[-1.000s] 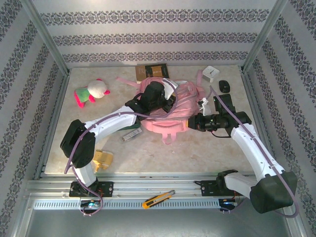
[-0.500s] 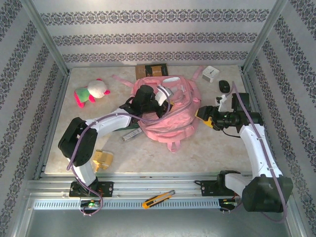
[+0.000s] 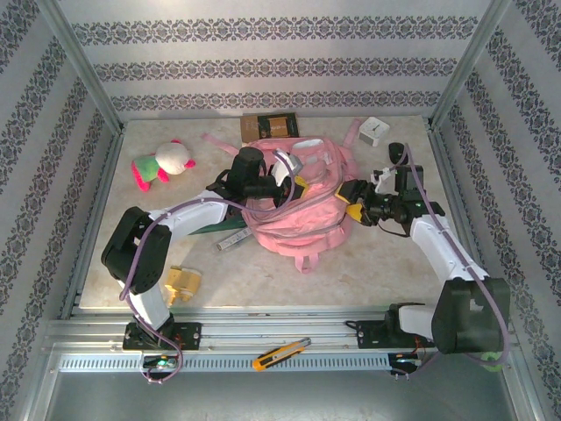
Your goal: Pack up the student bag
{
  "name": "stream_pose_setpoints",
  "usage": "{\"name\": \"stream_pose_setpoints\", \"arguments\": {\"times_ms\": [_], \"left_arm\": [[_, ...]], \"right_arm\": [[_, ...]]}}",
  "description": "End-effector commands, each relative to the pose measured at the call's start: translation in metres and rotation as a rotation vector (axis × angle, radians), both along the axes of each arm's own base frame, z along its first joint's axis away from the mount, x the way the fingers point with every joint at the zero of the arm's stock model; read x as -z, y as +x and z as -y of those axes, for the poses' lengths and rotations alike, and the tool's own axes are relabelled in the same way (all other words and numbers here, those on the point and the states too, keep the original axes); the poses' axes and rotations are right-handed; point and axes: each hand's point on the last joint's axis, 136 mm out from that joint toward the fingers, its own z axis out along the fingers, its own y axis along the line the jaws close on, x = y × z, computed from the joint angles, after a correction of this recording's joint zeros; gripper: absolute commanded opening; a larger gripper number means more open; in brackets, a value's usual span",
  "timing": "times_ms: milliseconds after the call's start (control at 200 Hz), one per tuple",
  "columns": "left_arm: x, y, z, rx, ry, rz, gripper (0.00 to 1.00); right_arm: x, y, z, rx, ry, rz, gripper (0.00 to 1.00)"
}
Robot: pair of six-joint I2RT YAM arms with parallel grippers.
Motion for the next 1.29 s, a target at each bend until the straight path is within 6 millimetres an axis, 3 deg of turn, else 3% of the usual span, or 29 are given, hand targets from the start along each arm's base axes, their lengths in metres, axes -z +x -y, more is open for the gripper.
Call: {"name": "stream_pose_setpoints", "arguments": {"times_ms": [0,315,360,415,540,655,864,949,1014,1124,1289], "left_arm": [[-0.070,-0.013,0.005,0.097,-0.145,0.218,0.00],[-0.059,-0.019,0.013,0.138,-0.107,0.226,0.00],[-0.058,-0.021,0.015,0.146,-0.095,0.230,0.00],[-0.055,-0.018,0.015,0.132,-0.081,0.233,0.00],[-0.049,0.008,0.005,-0.023,-0.010,0.260,0.00],[-0.040,0.033,-0.003,-0.136,0.081,0.277,0.00],[-0.032,0.056,-0.002,-0.198,0.128,0.257,0.06],[-0.031,0.062,-0.009,-0.254,0.147,0.245,0.16],[-0.033,0.063,-0.019,-0.305,0.167,0.237,0.28],[-0.044,0.058,-0.047,-0.435,0.206,0.183,0.46],[-0.057,0.026,-0.086,-0.573,0.187,0.009,0.49]], "right_arm": [[-0.006,0.015,-0.008,0.030,0.060,0.031,0.77],[-0.012,0.024,-0.038,0.017,0.107,0.055,0.75],[-0.013,0.023,-0.042,0.011,0.108,0.058,0.68],[-0.011,0.022,-0.041,0.025,0.098,0.042,0.50],[-0.006,0.016,-0.030,0.105,0.050,0.028,0.16],[-0.005,0.006,-0.026,0.196,0.028,0.035,0.01],[0.003,-0.013,-0.033,0.320,0.010,0.023,0.00],[0.005,-0.014,-0.032,0.389,0.022,0.024,0.00],[-0.006,-0.011,-0.041,0.374,0.030,0.081,0.00],[-0.019,-0.009,-0.055,0.370,-0.005,0.131,0.00],[-0.028,-0.008,-0.062,0.451,0.019,0.143,0.00]]}}
